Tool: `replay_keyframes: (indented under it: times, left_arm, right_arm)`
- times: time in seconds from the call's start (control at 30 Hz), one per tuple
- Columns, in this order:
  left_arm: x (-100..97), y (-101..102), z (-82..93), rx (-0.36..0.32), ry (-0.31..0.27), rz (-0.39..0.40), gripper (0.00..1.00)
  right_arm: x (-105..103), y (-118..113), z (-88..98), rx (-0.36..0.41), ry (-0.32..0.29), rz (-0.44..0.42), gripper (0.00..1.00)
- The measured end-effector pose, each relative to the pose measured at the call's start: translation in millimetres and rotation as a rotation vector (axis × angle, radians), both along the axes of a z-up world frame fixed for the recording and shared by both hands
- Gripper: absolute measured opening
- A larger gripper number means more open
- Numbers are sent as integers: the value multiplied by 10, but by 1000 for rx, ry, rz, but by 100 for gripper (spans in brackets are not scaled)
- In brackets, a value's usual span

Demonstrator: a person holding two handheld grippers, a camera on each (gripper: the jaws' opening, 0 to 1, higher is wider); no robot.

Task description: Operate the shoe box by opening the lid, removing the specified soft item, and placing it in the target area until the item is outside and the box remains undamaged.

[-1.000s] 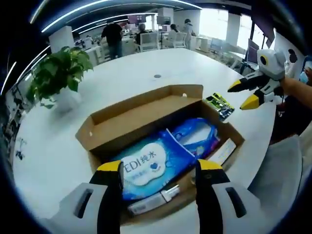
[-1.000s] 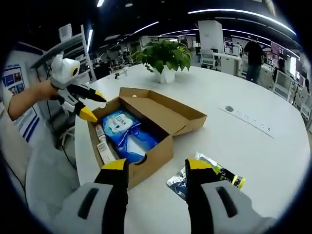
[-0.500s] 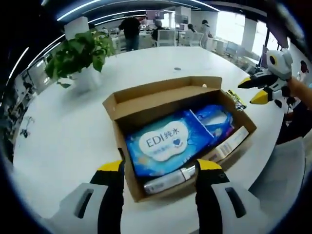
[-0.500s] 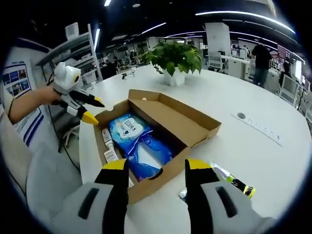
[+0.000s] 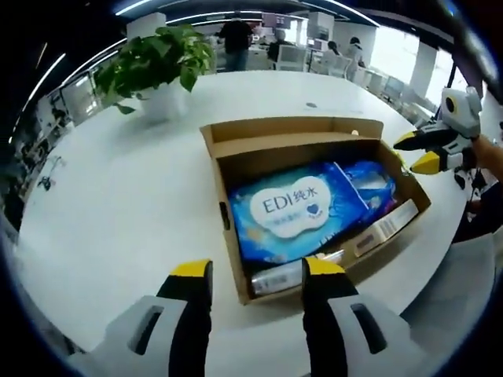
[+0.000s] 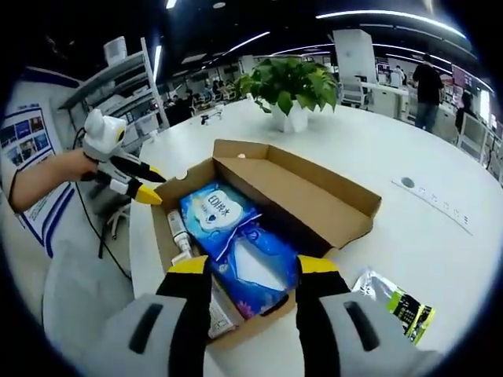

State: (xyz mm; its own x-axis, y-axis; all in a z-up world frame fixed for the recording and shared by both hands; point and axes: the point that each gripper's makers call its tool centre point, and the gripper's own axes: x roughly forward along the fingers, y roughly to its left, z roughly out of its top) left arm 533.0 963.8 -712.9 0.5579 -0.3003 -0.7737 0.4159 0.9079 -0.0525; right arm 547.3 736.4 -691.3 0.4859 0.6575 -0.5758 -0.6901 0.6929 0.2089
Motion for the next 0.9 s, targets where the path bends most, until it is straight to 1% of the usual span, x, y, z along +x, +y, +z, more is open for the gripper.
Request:
replay_keyframes:
  times: [0.23,0.43,0.57,0.73,0.8,0.9]
  left_arm:
    - [51,56,-5,-30,-1,55,26]
    - [70,89,-16,-51,8,91,11]
    - [64,101,-32,-58,16,109,9]
    - [56,150,-44,-46,14,110,3]
    - [55,156,-45,-63,11,114,3]
    - [62,154,-47,-69,8,114,3]
  right_arm:
    - [49,224,-57,11,27,16,36]
    - [104,408,-105,24,59,19,31]
    - [108,511,-167,17,73,32,29]
    - [125,611,-266,3,88,47,28]
    - [146,649,-302,-1,87,51,27]
    - [183,696,-348,-7,90,51,25]
